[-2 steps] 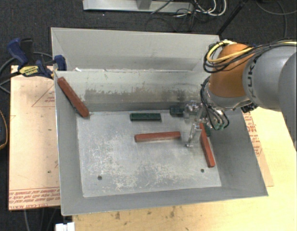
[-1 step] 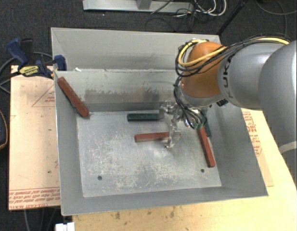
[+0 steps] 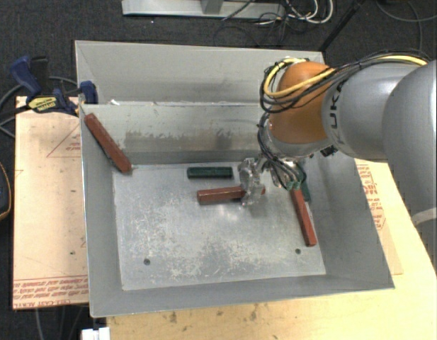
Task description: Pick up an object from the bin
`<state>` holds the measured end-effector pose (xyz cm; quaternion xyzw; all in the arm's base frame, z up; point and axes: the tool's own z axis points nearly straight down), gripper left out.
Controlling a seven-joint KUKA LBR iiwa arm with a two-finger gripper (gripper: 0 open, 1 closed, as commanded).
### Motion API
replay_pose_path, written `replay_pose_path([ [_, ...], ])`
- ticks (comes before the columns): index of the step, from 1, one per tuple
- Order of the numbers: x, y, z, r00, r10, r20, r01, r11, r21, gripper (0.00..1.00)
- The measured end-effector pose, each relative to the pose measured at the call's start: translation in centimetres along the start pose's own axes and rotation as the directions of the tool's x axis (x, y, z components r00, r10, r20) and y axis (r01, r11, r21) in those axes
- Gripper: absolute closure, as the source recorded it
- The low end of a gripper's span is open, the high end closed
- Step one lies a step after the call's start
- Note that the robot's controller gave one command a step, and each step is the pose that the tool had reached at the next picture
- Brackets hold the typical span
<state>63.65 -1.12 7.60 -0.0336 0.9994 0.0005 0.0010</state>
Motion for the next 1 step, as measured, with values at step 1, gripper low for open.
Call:
replay_pose_path([
  [1,0.58,-0.36,-14.90,0.997,-0.075,0.010,0.075,0.997,0.002,1.00],
])
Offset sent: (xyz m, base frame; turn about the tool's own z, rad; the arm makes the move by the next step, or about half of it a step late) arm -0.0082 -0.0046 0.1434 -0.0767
